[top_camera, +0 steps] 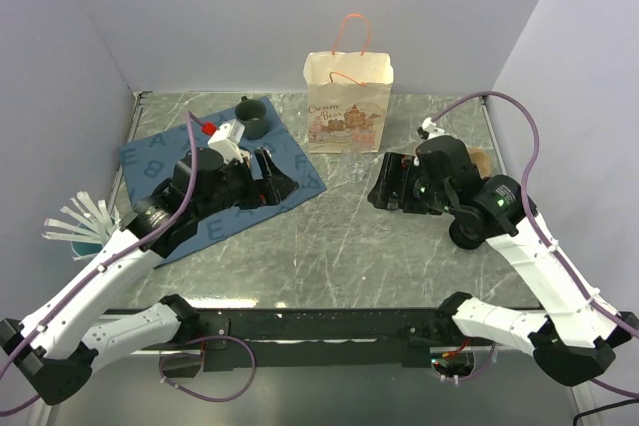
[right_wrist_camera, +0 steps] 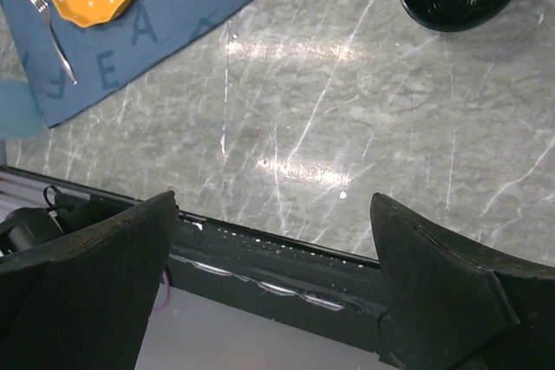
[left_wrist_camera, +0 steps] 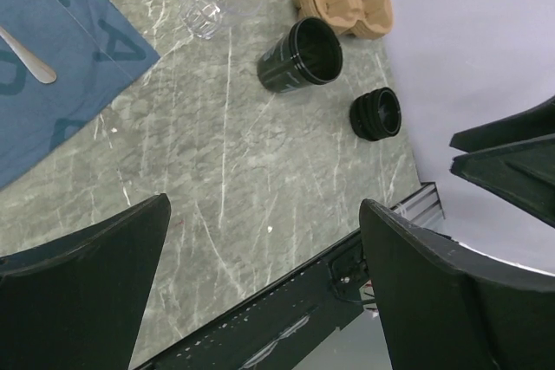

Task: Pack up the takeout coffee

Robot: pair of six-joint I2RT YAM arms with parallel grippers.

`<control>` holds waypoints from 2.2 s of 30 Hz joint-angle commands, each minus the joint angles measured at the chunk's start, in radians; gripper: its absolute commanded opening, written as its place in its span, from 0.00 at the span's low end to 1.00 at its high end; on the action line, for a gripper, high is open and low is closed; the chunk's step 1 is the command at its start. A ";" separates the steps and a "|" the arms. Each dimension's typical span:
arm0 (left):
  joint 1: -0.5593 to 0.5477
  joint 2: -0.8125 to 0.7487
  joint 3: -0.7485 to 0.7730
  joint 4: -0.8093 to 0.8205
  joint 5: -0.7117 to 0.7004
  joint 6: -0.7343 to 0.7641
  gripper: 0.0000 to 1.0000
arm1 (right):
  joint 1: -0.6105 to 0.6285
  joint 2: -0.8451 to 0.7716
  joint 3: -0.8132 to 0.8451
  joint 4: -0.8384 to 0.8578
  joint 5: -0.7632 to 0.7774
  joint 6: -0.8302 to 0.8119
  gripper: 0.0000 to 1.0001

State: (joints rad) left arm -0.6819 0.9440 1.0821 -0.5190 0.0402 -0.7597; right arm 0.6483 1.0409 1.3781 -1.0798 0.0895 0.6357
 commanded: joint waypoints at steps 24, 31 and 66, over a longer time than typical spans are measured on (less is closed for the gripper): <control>0.001 -0.070 -0.004 0.008 -0.013 0.034 0.97 | -0.440 0.295 0.070 0.101 0.018 -0.248 0.85; 0.001 -0.070 -0.013 -0.013 -0.019 0.034 0.97 | -0.461 0.401 0.047 0.124 0.036 -0.304 0.56; 0.001 -0.037 -0.008 -0.021 -0.031 0.039 0.97 | -0.469 0.651 0.045 0.169 0.053 -0.283 0.28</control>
State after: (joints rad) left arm -0.6819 0.9077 1.0363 -0.5583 0.0109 -0.7406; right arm 0.1886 1.6886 1.4311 -0.9333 0.1234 0.3424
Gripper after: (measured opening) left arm 0.969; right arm 0.288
